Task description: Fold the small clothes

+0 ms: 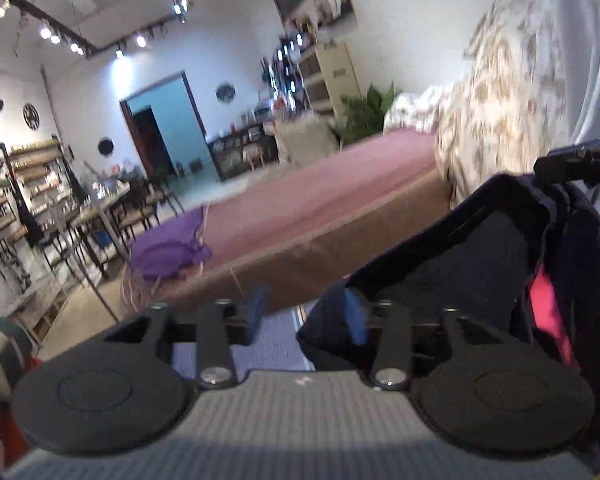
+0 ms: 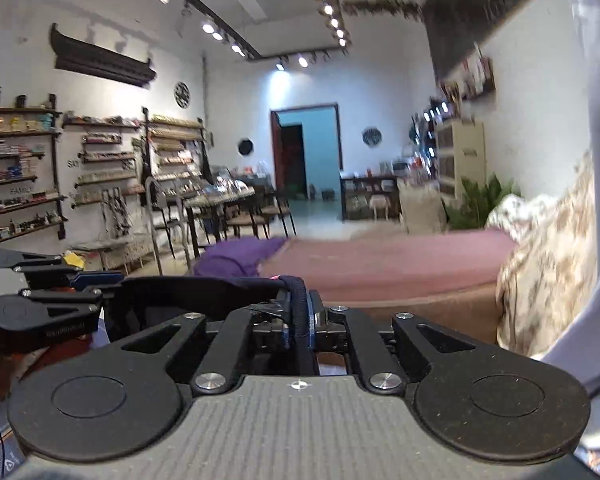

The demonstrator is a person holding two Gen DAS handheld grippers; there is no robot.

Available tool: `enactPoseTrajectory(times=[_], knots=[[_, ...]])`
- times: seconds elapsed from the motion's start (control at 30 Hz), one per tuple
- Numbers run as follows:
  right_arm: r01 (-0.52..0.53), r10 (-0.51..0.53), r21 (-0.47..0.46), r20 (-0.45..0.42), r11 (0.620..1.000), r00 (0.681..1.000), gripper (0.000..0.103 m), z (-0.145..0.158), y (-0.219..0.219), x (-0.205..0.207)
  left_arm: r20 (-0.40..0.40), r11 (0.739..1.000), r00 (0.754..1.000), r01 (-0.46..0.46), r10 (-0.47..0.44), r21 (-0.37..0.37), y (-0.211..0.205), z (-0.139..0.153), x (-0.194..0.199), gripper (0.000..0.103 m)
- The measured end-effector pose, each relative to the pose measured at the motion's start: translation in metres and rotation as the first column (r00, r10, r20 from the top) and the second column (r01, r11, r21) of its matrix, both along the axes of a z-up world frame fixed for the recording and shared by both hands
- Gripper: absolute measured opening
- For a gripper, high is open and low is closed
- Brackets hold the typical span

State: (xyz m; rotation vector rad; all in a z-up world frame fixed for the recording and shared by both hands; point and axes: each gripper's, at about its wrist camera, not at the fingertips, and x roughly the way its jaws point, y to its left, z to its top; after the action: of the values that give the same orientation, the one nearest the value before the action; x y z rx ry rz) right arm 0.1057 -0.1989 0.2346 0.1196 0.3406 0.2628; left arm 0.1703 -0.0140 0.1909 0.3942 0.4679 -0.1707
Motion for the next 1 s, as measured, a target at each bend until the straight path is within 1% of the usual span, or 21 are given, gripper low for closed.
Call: enactPoseTrajectory(times=[0.03,0.07,0.1,0.17,0.2,0.23,0.27,0.3,0.37,0.4,0.43,0.5,0.53,0.6,0.67,0.7,0.73,0.83,0.9,0.97,1.0], knots=[[0.019,-0.02,-0.028,-0.044,0.999,0.999,0.052,-0.015,0.004,0.003,-0.054,1.0,0.999,-0.006,0.007,0.014,0.005,-0.022,0.009,0.068],[0.031,-0.034,-0.056,-0.067,0.998,0.997,0.059,-0.033,0.005,-0.005,-0.092,1.0,0.996,-0.013,0.014,0.012,0.008,-0.042,0.012,0.068],[0.021,-0.027,-0.078,-0.075,0.997,0.997,0.059,-0.048,0.005,-0.012,-0.128,1.0,0.992,-0.021,0.021,-0.001,0.011,-0.061,0.012,0.068],[-0.03,0.015,-0.132,-0.113,0.991,0.993,0.066,-0.079,0.004,-0.033,-0.21,0.998,0.978,-0.033,0.022,-0.047,0.041,-0.1,0.008,0.072],[-0.035,0.012,-0.158,-0.144,0.987,0.989,0.068,-0.094,0.003,-0.044,-0.246,0.997,0.969,-0.049,0.031,-0.065,0.049,-0.117,0.001,0.076],[-0.032,0.001,-0.17,-0.182,0.985,0.983,0.07,-0.106,0.001,-0.055,-0.29,0.994,0.956,-0.069,0.04,-0.09,0.065,-0.138,-0.009,0.077],[-0.03,-0.009,-0.164,-0.231,0.986,0.973,0.07,-0.112,-0.003,-0.064,-0.33,0.989,0.943,-0.091,0.049,-0.115,0.075,-0.152,-0.016,0.078],[-0.011,-0.029,-0.138,-0.285,0.99,0.958,0.07,-0.122,-0.008,-0.072,-0.366,0.984,0.929,-0.116,0.057,-0.139,0.088,-0.165,-0.026,0.078],[0.043,-0.061,-0.054,-0.386,0.998,0.92,0.071,-0.138,-0.019,-0.085,-0.422,0.966,0.904,-0.162,0.063,-0.203,0.113,-0.178,-0.054,0.078],[0.082,-0.076,-0.005,-0.423,0.997,0.903,0.07,-0.144,-0.027,-0.095,-0.431,0.953,0.899,-0.188,0.069,-0.238,0.119,-0.179,-0.065,0.078],[0.119,-0.093,0.032,-0.442,0.992,0.892,0.07,-0.148,-0.033,-0.107,-0.434,0.938,0.898,-0.213,0.076,-0.275,0.124,-0.176,-0.077,0.079],[0.188,-0.123,0.095,-0.465,0.978,0.877,0.071,-0.148,-0.044,-0.13,-0.436,0.906,0.897,-0.244,0.075,-0.345,0.136,-0.164,-0.102,0.087],[0.207,-0.129,0.119,-0.469,0.971,0.874,0.07,-0.151,-0.046,-0.142,-0.443,0.89,0.894,-0.258,0.072,-0.377,0.141,-0.16,-0.112,0.088],[0.206,-0.114,0.147,-0.473,0.968,0.874,0.071,-0.154,-0.048,-0.162,-0.474,0.855,0.879,-0.28,0.046,-0.437,0.148,-0.151,-0.13,0.089],[0.158,-0.061,0.17,-0.469,0.973,0.881,0.07,-0.148,-0.046,-0.175,-0.504,0.821,0.864,-0.285,-0.003,-0.494,0.152,-0.147,-0.145,0.089],[0.129,-0.03,0.182,-0.466,0.975,0.884,0.07,-0.144,-0.045,-0.181,-0.512,0.816,0.859,-0.284,-0.017,-0.503,0.151,-0.145,-0.153,0.089],[0.108,-0.005,0.193,-0.468,0.975,0.884,0.069,-0.142,-0.042,-0.188,-0.518,0.818,0.855,-0.281,-0.023,-0.502,0.149,-0.143,-0.159,0.089],[0.038,0.091,0.252,-0.48,0.967,0.872,0.069,-0.14,-0.022,-0.207,-0.513,0.825,0.858,-0.275,-0.021,-0.494,0.141,-0.136,-0.181,0.089],[0.004,0.136,0.283,-0.473,0.959,0.87,0.069,-0.139,-0.007,-0.214,-0.515,0.826,0.855,-0.252,-0.053,-0.504,0.135,-0.136,-0.192,0.089],[-0.025,0.172,0.298,-0.477,0.954,0.862,0.069,-0.139,0.007,-0.219,-0.54,0.825,0.838,-0.25,-0.078,-0.507,0.127,-0.142,-0.199,0.089],[-0.034,0.181,0.299,-0.48,0.954,0.858,0.069,-0.14,0.013,-0.221,-0.556,0.823,0.827,-0.254,-0.087,-0.507,0.123,-0.146,-0.201,0.086]])
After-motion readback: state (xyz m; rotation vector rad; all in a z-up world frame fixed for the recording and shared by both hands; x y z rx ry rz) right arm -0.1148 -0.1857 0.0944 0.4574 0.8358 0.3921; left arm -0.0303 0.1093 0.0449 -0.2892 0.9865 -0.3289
